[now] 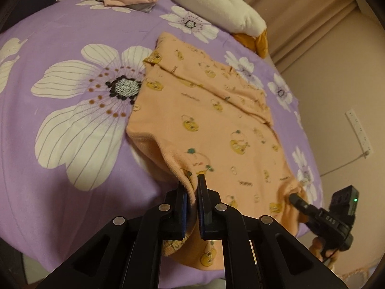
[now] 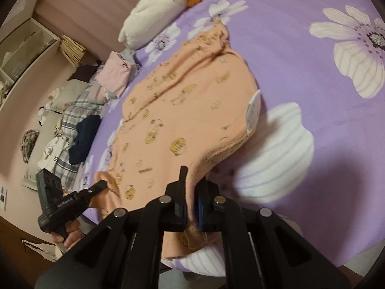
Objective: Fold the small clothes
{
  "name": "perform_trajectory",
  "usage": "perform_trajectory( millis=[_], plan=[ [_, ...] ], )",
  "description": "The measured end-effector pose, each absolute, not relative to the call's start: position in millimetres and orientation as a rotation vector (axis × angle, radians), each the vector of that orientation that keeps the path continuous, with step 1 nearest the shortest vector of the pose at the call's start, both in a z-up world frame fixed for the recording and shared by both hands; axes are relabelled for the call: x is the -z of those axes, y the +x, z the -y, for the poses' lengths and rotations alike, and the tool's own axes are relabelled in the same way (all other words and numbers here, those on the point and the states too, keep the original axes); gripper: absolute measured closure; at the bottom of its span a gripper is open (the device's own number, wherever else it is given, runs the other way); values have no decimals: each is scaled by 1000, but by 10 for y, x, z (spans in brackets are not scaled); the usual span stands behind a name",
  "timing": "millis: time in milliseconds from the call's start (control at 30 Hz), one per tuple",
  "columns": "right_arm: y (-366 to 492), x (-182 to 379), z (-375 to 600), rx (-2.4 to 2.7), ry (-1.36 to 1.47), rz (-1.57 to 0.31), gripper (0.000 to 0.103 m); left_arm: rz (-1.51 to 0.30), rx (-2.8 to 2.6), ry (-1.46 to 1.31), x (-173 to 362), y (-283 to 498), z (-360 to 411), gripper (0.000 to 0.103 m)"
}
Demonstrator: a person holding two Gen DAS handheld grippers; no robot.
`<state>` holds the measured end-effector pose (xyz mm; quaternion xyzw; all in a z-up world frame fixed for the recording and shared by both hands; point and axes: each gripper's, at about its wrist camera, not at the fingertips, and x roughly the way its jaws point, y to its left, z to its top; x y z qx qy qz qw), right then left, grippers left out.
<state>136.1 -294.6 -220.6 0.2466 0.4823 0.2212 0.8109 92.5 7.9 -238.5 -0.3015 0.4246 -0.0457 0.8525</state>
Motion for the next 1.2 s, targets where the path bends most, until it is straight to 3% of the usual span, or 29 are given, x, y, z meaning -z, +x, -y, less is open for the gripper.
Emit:
perform_trajectory(
  millis=[533, 700, 933, 1200],
  plan=[
    [1412, 2110, 3063, -518, 655, -957, 96, -839, 144, -724, 2362, 1033, -218, 96],
    [1603, 1987, 3113, -584, 770, -912, 96, -758, 177, -757, 2091, 1231, -370, 97],
    [2152, 1646, 3172, -647, 902, -811, 96, -644, 159, -764, 1680, 1780, -679, 97],
    [3186, 1636, 3163, -603, 930, -821, 96, -635, 127, -794, 1759, 2803, -975, 97]
  ],
)
